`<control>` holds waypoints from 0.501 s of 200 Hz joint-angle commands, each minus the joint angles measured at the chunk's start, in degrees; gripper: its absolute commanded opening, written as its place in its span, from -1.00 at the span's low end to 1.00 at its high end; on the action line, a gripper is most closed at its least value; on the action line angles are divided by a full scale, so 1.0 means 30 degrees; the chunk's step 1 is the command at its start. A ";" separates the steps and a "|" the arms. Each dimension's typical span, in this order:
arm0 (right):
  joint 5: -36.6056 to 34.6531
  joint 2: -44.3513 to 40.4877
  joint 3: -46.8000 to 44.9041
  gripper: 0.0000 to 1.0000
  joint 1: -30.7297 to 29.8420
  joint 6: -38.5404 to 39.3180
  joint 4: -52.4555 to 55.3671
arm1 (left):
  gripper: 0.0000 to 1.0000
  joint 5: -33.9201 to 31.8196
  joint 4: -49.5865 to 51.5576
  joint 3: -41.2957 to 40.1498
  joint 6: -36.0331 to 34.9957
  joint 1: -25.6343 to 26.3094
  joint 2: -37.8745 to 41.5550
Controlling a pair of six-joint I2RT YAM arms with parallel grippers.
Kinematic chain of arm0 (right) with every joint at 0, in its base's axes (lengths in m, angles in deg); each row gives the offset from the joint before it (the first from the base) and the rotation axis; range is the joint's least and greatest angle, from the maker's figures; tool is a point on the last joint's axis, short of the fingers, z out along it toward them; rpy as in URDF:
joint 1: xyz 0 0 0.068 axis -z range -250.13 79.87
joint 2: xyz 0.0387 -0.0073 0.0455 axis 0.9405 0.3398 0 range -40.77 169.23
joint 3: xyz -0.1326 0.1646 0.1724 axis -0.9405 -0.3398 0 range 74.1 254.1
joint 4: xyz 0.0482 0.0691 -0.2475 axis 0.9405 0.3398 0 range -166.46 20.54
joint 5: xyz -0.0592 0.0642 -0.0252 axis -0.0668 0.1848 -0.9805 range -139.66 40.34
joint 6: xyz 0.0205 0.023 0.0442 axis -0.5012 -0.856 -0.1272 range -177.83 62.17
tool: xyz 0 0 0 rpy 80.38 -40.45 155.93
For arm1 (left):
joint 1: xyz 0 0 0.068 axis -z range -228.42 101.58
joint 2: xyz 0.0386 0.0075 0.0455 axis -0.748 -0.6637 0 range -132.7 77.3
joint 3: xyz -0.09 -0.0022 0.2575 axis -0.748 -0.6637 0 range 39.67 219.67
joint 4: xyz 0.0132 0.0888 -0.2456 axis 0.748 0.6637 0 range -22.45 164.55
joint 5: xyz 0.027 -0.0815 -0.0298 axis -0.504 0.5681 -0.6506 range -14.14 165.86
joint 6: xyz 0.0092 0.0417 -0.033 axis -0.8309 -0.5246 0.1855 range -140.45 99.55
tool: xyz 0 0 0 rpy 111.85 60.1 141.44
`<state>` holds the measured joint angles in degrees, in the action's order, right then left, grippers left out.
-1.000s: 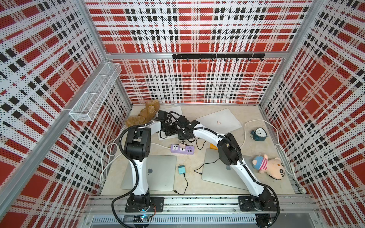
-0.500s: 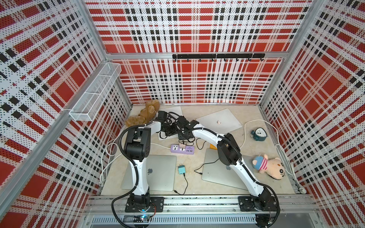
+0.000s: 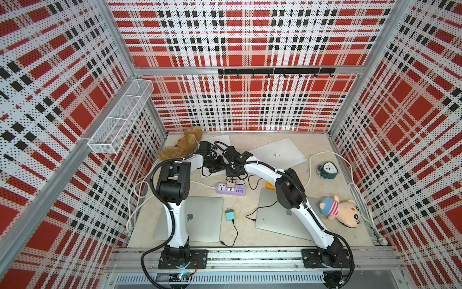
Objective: Unplug the laptop charger
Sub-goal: Remove the charging cable from the laptop.
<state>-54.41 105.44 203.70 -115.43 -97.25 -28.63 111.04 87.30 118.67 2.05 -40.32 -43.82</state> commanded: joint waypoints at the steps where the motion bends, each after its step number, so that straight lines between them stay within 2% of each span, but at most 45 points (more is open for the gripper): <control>1: -0.1737 0.0815 0.0194 -1.00 0.0099 0.0494 0.2370 | -0.75 -0.1677 0.1970 -0.0846 -0.0118 0.0153 -0.1288; 37: 0.0073 0.1257 0.1213 -1.00 -0.0551 -0.0097 0.1727 | -0.75 -0.1707 0.1972 -0.0846 -0.0089 0.0166 -0.1316; 58: -0.0216 0.1354 0.1345 -1.00 -0.0611 0.0147 0.2396 | -0.75 -0.1690 0.1935 -0.0846 -0.0059 0.0179 -0.1346; 100: -0.0838 -0.0393 -0.2245 -1.00 -0.0039 0.0659 0.2064 | -0.75 -0.1679 0.1941 -0.0788 -0.0088 0.0208 -0.1417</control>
<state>-55.97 105.59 203.72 -116.33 -96.16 -27.40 111.08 87.21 118.67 2.23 -40.32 -43.82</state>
